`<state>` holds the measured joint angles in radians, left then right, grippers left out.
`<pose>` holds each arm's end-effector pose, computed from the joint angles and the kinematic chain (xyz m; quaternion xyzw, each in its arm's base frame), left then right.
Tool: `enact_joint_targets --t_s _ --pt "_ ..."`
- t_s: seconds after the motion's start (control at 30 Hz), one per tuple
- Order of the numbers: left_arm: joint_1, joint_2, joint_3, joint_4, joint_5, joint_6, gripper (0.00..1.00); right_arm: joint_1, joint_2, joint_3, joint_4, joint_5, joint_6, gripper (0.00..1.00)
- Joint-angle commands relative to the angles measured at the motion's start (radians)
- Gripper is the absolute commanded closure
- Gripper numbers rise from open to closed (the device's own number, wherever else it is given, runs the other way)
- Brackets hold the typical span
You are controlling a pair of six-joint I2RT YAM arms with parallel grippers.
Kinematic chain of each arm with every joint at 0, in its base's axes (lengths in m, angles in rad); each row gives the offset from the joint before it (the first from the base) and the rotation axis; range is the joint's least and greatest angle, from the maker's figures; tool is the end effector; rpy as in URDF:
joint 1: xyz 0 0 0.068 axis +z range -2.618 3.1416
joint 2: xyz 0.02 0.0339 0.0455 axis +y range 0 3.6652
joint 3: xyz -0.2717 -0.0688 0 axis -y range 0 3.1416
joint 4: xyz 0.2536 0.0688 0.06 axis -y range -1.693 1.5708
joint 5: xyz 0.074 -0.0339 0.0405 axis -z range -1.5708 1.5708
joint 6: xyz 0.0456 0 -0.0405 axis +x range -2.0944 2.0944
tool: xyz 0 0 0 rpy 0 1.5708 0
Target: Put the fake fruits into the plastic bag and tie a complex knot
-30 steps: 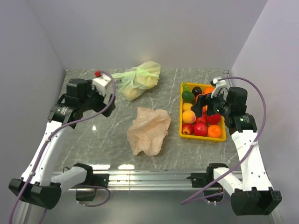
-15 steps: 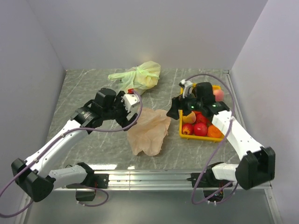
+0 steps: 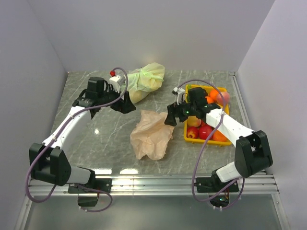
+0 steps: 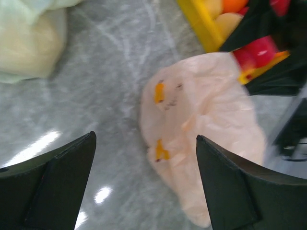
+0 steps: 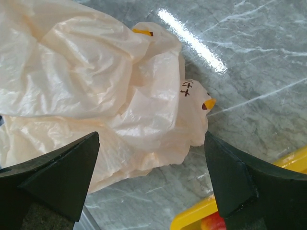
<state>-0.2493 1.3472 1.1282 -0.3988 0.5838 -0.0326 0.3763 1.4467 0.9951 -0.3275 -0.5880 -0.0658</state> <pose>0.2958 -0.1013 0.3170 0.2232 0.8318 -0.3149 0.3990 0.2887 0.1413 0.2478 -0.3026 0.8371 0.3212 0.3233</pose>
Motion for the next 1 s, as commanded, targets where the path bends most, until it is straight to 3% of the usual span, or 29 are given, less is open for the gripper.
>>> enact_joint_targets --t_s 0.0,0.3,0.5,0.57,0.6,0.67,0.7,0.73,0.77,0.87,0.97 --pt "-0.007 -0.003 0.004 0.115 0.201 -0.168 0.1 0.015 0.024 0.014 0.067 -0.009 -0.023 0.05" --pt "-0.071 0.055 -0.108 0.296 0.209 -0.305 0.11 0.035 0.064 0.039 0.081 -0.027 -0.019 0.17" --pt "-0.088 0.11 -0.145 0.324 0.166 -0.36 0.26 0.039 0.064 0.027 0.096 -0.041 -0.009 0.24" --pt "-0.088 0.112 -0.157 0.334 0.18 -0.369 0.42 0.042 0.078 0.033 0.087 -0.044 -0.014 0.35" --pt "-0.085 0.115 -0.157 0.337 0.186 -0.375 0.62 0.041 0.084 0.036 0.081 -0.044 -0.015 0.39" --pt "-0.073 0.116 -0.127 0.295 0.167 -0.363 1.0 0.041 0.102 0.065 0.03 -0.042 -0.037 0.61" --pt "-0.03 0.112 -0.116 0.257 0.163 -0.36 1.0 0.041 0.113 0.076 0.006 -0.039 -0.072 0.68" --pt "0.005 0.101 -0.114 0.249 0.168 -0.365 1.0 0.042 0.116 0.083 -0.017 -0.03 -0.089 0.89" --pt "0.042 0.087 -0.114 0.241 0.165 -0.369 1.0 0.039 0.115 0.088 -0.048 -0.001 -0.107 1.0" --pt "0.159 0.018 -0.093 0.167 0.105 -0.305 1.0 0.039 0.109 0.083 -0.093 0.04 -0.181 1.0" --pt "0.206 -0.045 -0.1 0.134 -0.099 -0.242 1.0 0.039 0.115 0.1 -0.139 0.063 -0.235 1.0"
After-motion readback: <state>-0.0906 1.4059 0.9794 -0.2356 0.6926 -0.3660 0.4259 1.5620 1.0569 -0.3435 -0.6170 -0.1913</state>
